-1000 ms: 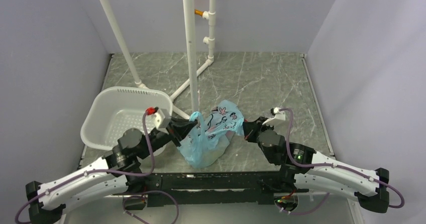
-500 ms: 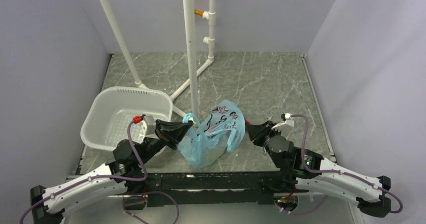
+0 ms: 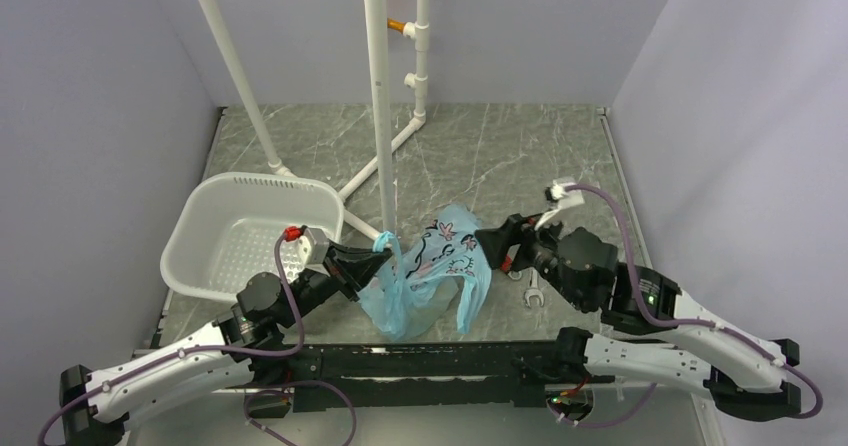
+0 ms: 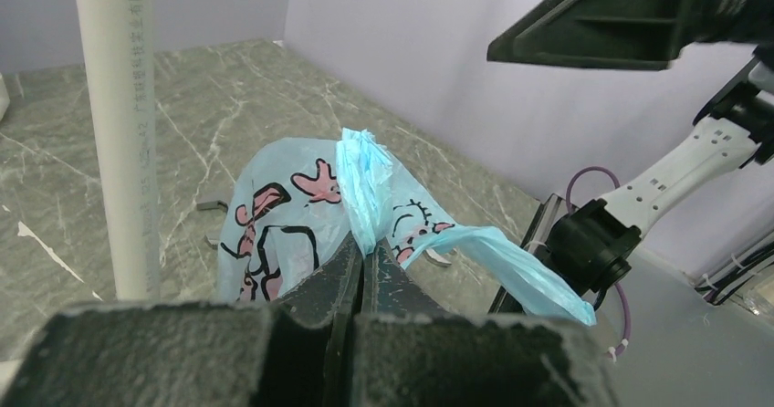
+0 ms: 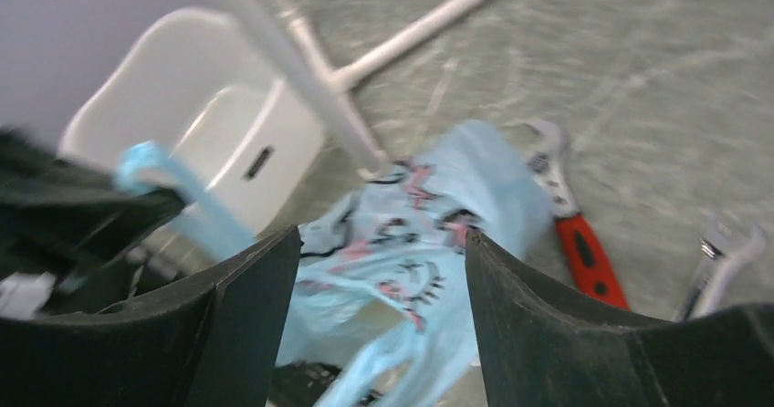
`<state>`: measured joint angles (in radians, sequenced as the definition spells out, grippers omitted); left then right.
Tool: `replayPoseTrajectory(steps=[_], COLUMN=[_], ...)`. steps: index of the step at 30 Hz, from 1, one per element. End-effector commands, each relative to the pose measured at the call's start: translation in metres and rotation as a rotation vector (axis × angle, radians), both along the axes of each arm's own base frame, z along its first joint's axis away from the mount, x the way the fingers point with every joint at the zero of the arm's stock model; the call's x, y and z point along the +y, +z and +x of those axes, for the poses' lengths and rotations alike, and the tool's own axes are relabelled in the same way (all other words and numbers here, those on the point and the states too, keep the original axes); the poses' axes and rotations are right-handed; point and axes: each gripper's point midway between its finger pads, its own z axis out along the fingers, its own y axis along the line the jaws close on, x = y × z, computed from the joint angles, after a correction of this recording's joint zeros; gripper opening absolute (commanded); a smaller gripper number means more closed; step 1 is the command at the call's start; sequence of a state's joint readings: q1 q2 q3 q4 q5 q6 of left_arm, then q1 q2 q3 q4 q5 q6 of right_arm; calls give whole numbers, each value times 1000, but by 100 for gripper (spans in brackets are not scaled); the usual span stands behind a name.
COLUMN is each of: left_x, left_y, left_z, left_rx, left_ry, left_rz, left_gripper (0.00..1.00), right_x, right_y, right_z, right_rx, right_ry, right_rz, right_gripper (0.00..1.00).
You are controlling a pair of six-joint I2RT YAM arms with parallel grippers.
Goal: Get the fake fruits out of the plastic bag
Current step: Adjust the plastic bag at the center of the board.
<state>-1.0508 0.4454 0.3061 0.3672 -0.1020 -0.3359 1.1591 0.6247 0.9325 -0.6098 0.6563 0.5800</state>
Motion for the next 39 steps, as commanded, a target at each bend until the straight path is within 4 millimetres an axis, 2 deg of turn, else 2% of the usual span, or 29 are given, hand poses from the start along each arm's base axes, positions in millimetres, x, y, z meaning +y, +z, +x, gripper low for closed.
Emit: replayPoseTrajectory(steps=[1, 3, 5, 8, 11, 13, 17, 21, 27, 33, 39], left_x=[0, 0, 0, -3, -5, -7, -10, -10, -7, -8, -10], left_y=[25, 27, 30, 31, 32, 33, 32, 32, 33, 37, 40], left_z=[-5, -6, -7, -11, -15, -17, -19, -19, -19, -19, -18], left_rx=[-19, -24, -29, -35, -42, -47, -51, -52, -60, -61, -58], left_ry=[-25, -26, -35, -63, -85, -101, -117, -120, -111, -114, -116], left_rz=[-34, -30, -22, -4, 22, 36, 57, 73, 81, 77, 70], left_gripper=[0, 0, 0, 0, 0, 0, 0, 0, 0, 0, 0], right_x=[80, 109, 119, 101, 79, 72, 60, 72, 84, 68, 57], right_y=[17, -1, -31, -71, -93, -106, -107, -111, -107, -111, -131], right_z=[-39, -51, -46, -18, 5, 14, 27, 17, -5, -19, -16], right_rx=[-27, 23, 87, 124, 78, 16, -122, -204, -196, -135, -43], right_ry=[483, 625, 621, 443, 316, 280, 111, 136, 281, 300, 206], right_rz=[-79, -126, -209, -375, -530, -630, -806, -853, -669, -567, -617], right_gripper=[69, 70, 71, 72, 72, 72, 74, 77, 79, 83, 83])
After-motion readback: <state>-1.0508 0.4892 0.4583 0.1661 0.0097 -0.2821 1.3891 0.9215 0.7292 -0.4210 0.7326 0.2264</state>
